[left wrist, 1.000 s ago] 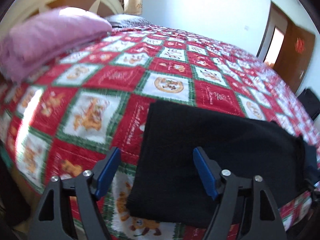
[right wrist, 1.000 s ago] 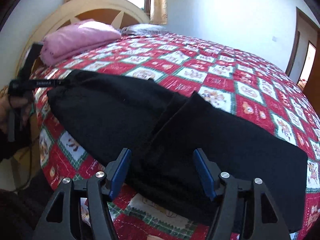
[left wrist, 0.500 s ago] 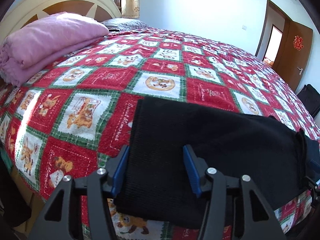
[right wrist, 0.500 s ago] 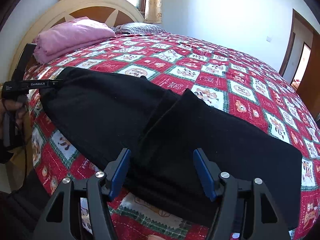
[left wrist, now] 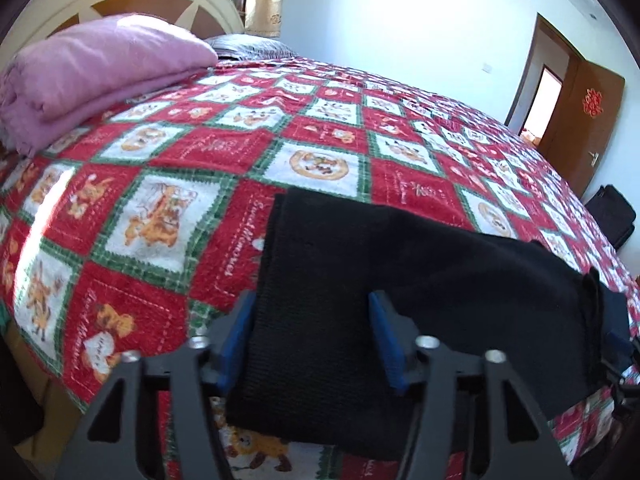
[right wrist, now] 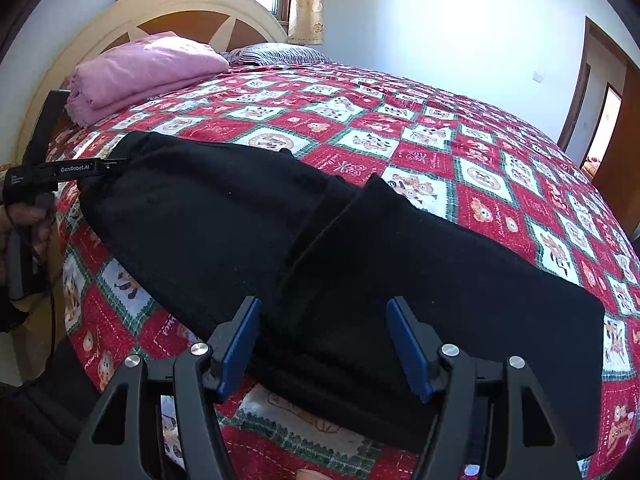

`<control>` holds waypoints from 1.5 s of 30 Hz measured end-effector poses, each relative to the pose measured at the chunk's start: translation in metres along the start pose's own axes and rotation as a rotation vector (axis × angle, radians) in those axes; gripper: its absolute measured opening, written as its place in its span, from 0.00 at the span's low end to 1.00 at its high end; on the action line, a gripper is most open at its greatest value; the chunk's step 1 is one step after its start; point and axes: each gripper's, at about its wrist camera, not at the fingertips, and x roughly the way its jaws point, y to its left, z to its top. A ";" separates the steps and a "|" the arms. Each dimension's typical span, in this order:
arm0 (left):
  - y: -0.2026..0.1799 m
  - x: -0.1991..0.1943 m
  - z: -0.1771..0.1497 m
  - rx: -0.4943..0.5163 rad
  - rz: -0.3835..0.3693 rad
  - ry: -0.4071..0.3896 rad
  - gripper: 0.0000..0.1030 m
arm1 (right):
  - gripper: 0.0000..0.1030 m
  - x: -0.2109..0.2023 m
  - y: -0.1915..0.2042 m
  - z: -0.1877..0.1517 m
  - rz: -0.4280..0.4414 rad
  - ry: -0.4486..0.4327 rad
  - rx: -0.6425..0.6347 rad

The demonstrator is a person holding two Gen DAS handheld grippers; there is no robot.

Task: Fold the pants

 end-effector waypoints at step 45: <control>-0.325 -0.069 0.028 0.406 -0.591 0.043 0.28 | 0.65 -0.091 -0.220 -0.067 -0.321 0.017 0.435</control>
